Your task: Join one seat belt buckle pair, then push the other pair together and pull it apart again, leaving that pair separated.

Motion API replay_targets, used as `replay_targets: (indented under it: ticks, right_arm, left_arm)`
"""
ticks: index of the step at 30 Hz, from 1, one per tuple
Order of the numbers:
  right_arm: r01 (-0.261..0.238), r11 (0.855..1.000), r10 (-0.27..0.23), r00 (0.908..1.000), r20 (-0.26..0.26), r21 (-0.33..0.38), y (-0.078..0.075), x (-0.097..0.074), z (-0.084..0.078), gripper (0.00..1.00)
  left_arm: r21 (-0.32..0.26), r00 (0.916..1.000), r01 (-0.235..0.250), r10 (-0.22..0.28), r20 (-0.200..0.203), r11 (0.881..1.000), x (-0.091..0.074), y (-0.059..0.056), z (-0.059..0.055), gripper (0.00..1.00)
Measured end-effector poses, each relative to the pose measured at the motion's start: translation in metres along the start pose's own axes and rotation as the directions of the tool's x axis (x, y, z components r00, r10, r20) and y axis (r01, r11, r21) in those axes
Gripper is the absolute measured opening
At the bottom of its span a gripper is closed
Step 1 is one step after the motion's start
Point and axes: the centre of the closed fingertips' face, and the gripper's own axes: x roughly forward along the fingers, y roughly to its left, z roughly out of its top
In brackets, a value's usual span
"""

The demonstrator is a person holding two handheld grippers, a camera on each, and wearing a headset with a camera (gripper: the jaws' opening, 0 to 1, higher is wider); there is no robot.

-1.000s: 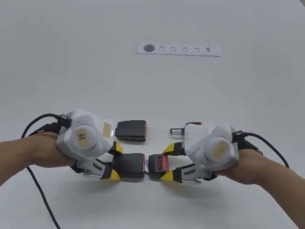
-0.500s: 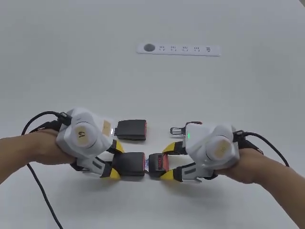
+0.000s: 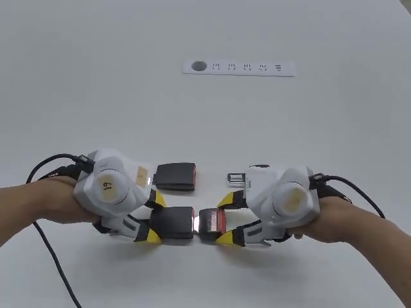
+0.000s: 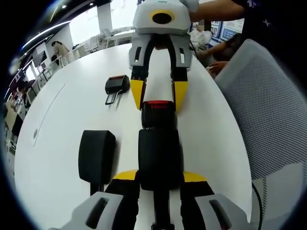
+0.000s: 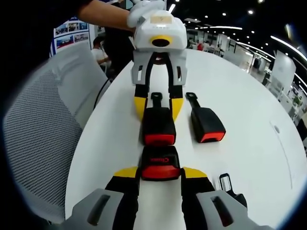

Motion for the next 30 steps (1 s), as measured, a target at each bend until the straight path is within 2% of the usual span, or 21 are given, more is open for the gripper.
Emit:
replay_targets:
  ticks: [4, 12, 15, 22, 30]
  right_arm:
    - [0.003, 1.000, -0.003, 1.0000, -0.006, -0.020, 0.000, -0.003, 0.001, 0.31]
    - [0.015, 1.000, -0.015, 0.9998, -0.010, -0.018, -0.003, -0.011, 0.000, 0.37]
    - [0.027, 0.999, -0.027, 0.9995, -0.013, -0.030, -0.008, -0.019, 0.001, 0.38]
    - [0.061, 0.998, -0.061, 0.9979, -0.021, -0.030, -0.022, -0.036, 0.002, 0.41]
    - [0.093, 0.995, -0.093, 0.9953, -0.026, -0.023, -0.042, -0.048, -0.001, 0.42]
  left_arm:
    - [-0.009, 1.0000, -0.002, 0.002, 0.009, 1.000, -0.002, 0.001, 0.002, 0.36]
    - [-0.029, 0.9996, -0.017, 0.018, 0.021, 0.999, -0.011, 0.003, 0.008, 0.41]
    - [-0.045, 0.9994, -0.024, 0.025, 0.022, 0.999, -0.015, 0.006, 0.007, 0.45]
    - [-0.076, 0.9978, -0.051, 0.054, 0.039, 0.996, -0.026, 0.014, 0.012, 0.45]
    - [-0.099, 0.9942, -0.079, 0.085, 0.065, 0.992, -0.037, 0.028, 0.023, 0.45]
